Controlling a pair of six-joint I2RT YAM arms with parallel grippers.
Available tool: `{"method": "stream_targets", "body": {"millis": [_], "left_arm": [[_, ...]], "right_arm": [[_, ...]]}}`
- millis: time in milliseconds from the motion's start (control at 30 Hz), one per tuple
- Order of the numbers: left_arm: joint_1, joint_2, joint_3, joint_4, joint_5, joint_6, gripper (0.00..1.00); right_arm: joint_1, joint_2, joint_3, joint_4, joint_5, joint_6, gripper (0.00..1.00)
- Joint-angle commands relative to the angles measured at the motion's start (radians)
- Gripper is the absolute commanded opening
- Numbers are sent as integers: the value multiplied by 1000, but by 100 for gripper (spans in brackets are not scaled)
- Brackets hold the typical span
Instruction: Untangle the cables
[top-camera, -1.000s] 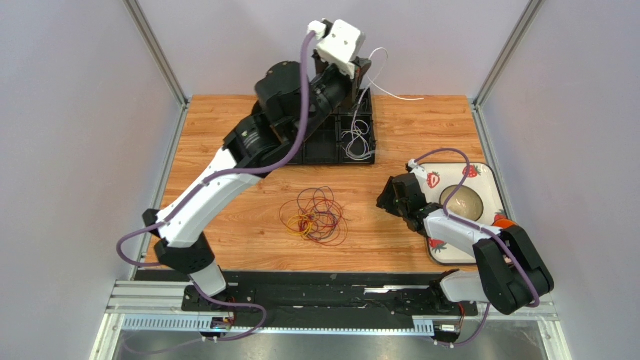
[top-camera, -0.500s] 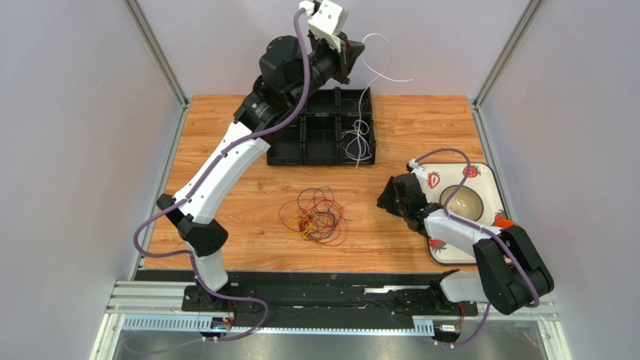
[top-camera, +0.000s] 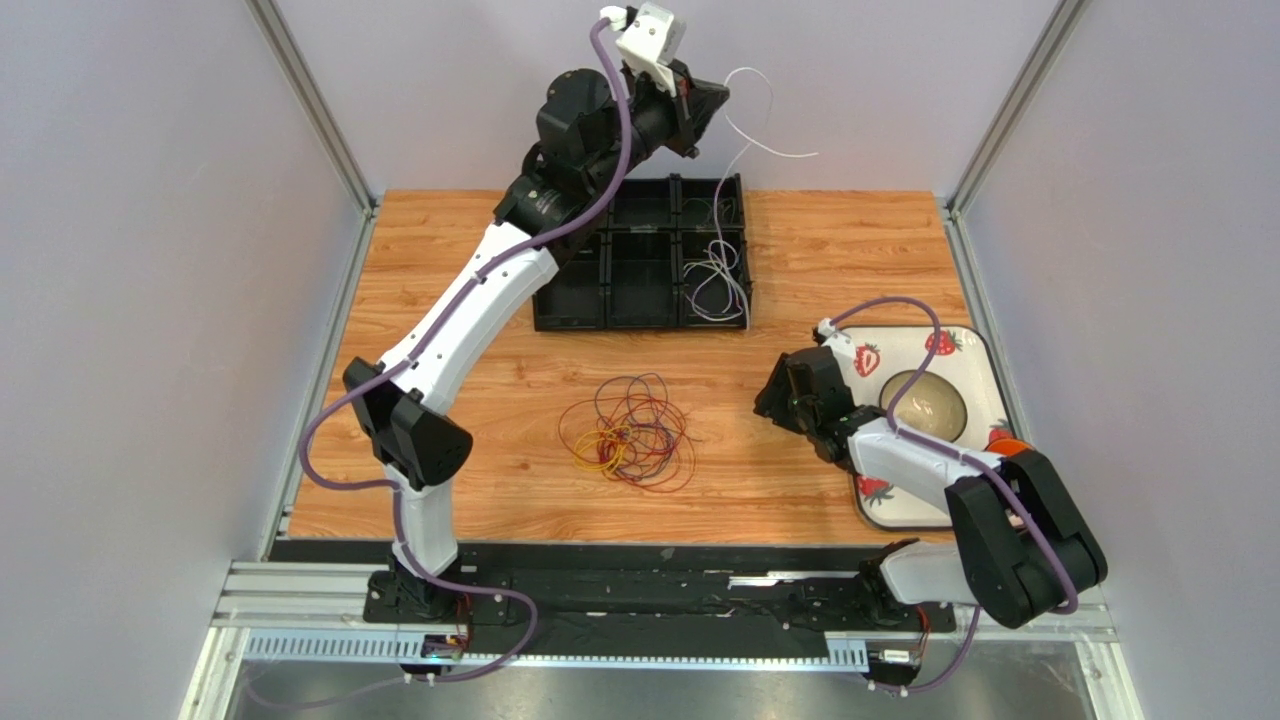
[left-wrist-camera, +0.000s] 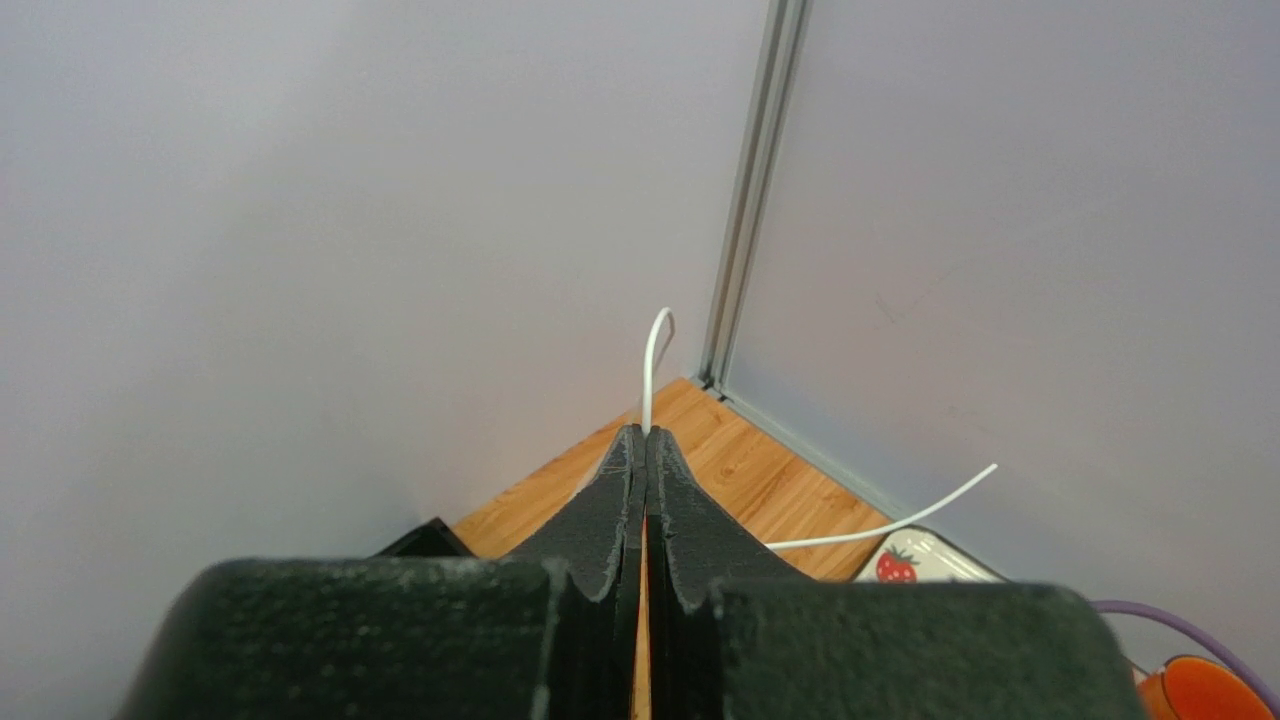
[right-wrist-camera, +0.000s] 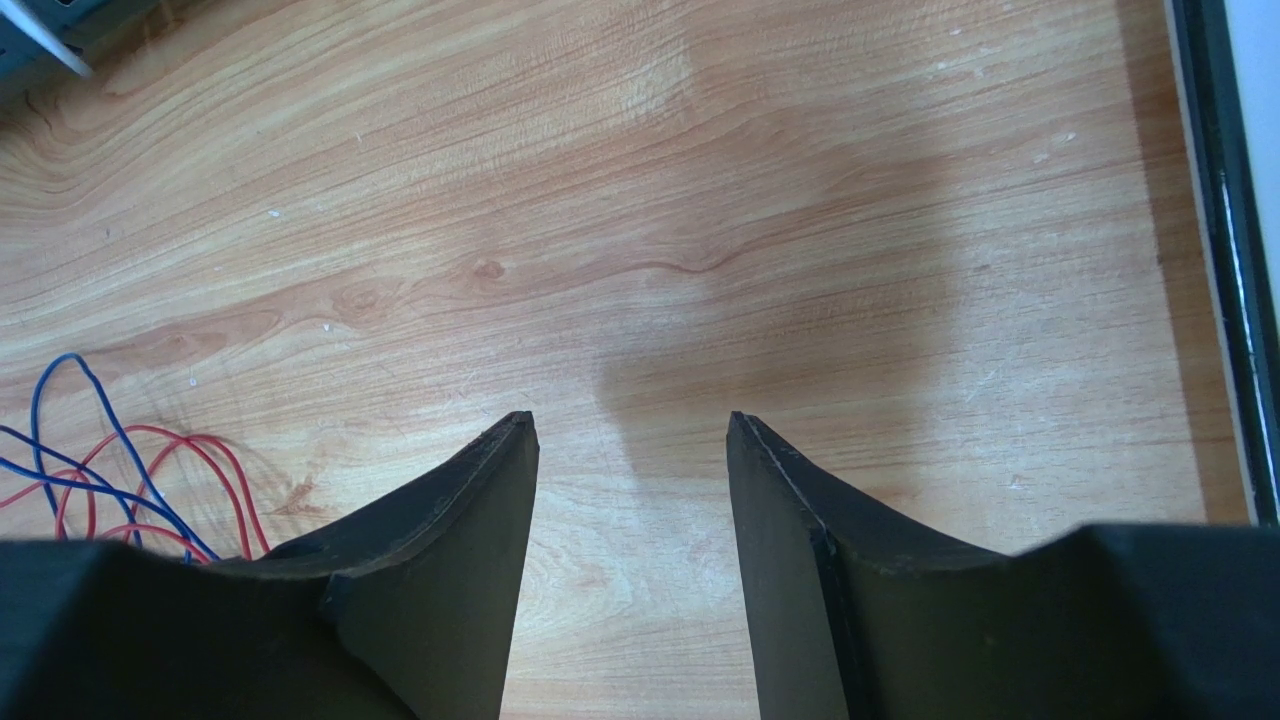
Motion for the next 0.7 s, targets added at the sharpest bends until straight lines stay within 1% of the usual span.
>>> {"method": "stream_targets", "body": {"millis": [0, 33, 167, 267, 367, 600, 667], "left_arm": [[22, 14, 0, 65, 47, -41, 0], [31, 17, -5, 95, 62, -52, 0], [52, 40, -42, 132, 104, -89, 0], [65, 71, -42, 135, 144, -100, 0], [74, 96, -21, 137, 158, -103, 0], [97, 166, 111, 100, 173, -71, 0], [104, 179, 118, 109, 190, -72, 0]], "right_arm": [[-8, 7, 37, 16, 4, 14, 53], [-8, 10, 37, 16, 2, 14, 53], [-8, 9, 39, 16, 1, 14, 53], [-7, 12, 40, 18, -1, 14, 53], [-8, 13, 40, 18, -1, 14, 53], [-7, 15, 40, 18, -1, 12, 53], [-8, 16, 40, 18, -2, 12, 53]]}}
